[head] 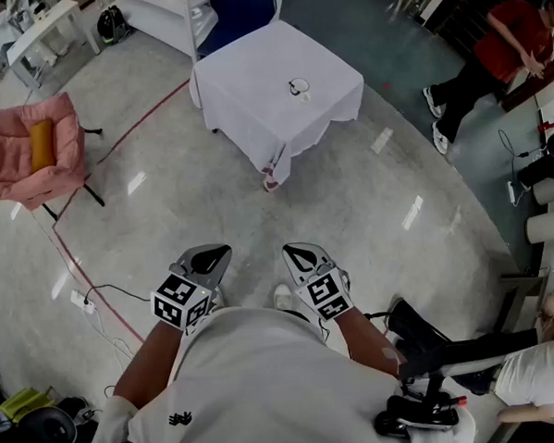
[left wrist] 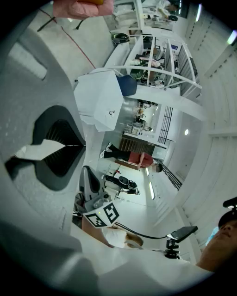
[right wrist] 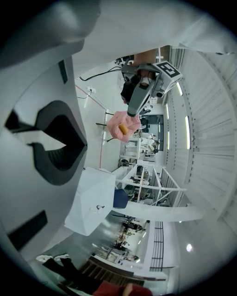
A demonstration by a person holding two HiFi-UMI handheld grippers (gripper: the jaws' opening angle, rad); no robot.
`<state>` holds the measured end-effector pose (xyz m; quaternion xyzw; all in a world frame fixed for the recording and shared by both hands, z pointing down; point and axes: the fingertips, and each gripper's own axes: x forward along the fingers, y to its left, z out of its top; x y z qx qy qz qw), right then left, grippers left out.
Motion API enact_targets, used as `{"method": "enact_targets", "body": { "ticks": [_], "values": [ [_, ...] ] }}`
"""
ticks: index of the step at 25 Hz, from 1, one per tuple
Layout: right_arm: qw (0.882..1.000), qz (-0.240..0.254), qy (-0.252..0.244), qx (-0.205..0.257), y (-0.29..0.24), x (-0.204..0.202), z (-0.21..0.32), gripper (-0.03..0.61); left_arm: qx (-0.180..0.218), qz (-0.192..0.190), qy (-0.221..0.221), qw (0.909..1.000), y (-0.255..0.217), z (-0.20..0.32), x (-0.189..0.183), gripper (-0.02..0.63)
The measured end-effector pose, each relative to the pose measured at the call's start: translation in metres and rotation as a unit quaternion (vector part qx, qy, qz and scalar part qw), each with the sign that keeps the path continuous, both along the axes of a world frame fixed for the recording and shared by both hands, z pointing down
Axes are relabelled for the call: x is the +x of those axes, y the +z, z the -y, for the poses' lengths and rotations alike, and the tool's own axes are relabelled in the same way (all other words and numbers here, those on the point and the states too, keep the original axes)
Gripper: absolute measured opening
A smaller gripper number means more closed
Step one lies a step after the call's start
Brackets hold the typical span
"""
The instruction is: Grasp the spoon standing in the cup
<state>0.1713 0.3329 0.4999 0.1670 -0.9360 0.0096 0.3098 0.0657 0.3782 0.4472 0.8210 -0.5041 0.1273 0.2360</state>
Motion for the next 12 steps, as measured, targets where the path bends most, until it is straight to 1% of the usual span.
{"method": "enact_targets", "body": {
  "ticks": [6, 8, 10, 12],
  "values": [
    [1.0, -0.006, 0.002, 0.003, 0.005, -0.097, -0.018, 0.006, -0.004, 0.002, -0.01, 0.9999, 0.011, -0.037, -0.104, 0.012],
    [1.0, -0.004, 0.006, -0.001, 0.005, -0.126, -0.023, 0.006, -0.01, 0.009, -0.009, 0.9999, 0.017, -0.046, -0.135, 0.012],
    [1.0, -0.002, 0.013, -0.005, 0.005, -0.148, -0.027, 0.006, -0.021, 0.013, -0.003, 0.9997, 0.027, -0.049, -0.158, 0.012],
    [1.0, -0.003, 0.028, -0.009, 0.004, -0.158, -0.023, 0.006, -0.027, 0.009, 0.006, 0.9996, 0.032, -0.042, -0.171, 0.012]
  ]
}}
